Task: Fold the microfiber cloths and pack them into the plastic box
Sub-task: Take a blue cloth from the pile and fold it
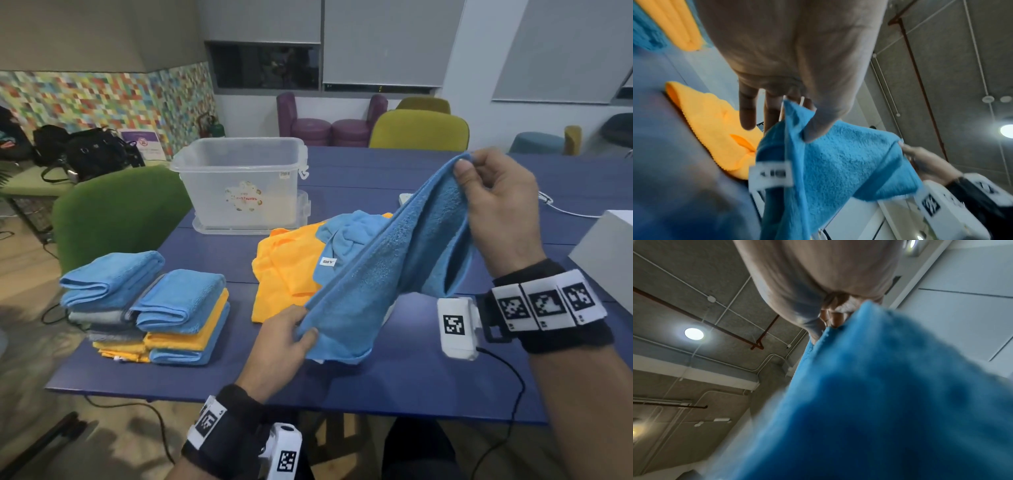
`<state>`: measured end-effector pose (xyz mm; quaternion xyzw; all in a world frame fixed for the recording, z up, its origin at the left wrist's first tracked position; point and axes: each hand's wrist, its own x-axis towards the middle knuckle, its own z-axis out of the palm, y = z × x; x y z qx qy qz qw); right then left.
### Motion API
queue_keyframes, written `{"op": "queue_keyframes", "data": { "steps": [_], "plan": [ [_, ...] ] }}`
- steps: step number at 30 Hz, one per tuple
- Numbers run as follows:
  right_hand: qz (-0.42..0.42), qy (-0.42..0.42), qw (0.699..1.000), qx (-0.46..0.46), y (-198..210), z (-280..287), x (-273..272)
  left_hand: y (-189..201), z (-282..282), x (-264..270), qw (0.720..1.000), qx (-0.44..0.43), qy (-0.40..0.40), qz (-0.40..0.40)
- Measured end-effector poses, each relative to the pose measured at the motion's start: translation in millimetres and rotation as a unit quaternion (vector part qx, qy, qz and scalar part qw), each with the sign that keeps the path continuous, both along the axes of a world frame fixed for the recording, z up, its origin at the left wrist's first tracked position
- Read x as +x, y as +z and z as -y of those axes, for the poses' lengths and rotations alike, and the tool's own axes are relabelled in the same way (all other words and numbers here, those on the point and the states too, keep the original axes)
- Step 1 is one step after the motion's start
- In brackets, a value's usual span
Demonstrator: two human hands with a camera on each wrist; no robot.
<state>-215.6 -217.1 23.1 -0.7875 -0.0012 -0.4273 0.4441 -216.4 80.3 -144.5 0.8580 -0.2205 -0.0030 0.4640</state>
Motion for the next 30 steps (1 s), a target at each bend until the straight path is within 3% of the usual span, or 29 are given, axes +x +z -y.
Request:
{"op": "queue_keyframes", "data": {
  "steps": [4, 8, 12, 16, 19, 24, 27, 30],
  "plan": [
    [-0.045, -0.054, 0.997, 0.029, -23, 25, -8, 16, -21, 8, 0.995, -0.098, 0.034, -0.011],
    [-0.180, -0.122, 0.976, -0.008, -63, 49, -8, 34, -43, 33, 0.993, -0.100, 0.032, -0.057],
    [-0.348, -0.145, 0.926, -0.029, -113, 56, 0, 26, -43, 65, 0.990, 0.067, 0.028, -0.124],
    [-0.453, -0.109, 0.885, 0.006, -164, 53, 4, -4, -20, 67, 0.963, 0.236, 0.126, -0.036],
    [-0.472, -0.105, 0.873, 0.055, -183, 48, -5, -16, -8, 42, 0.963, 0.206, 0.171, 0.038],
    [-0.468, -0.115, 0.874, 0.062, -189, 35, -35, -16, 7, -19, 0.946, 0.180, 0.221, 0.153],
    [-0.476, -0.115, 0.869, 0.066, -196, 26, -64, -24, 11, -53, 0.944, 0.182, 0.229, 0.152],
    [-0.474, -0.117, 0.871, 0.053, -206, 17, -88, -37, 17, -75, 0.943, 0.226, 0.227, 0.086]
  ]
}}
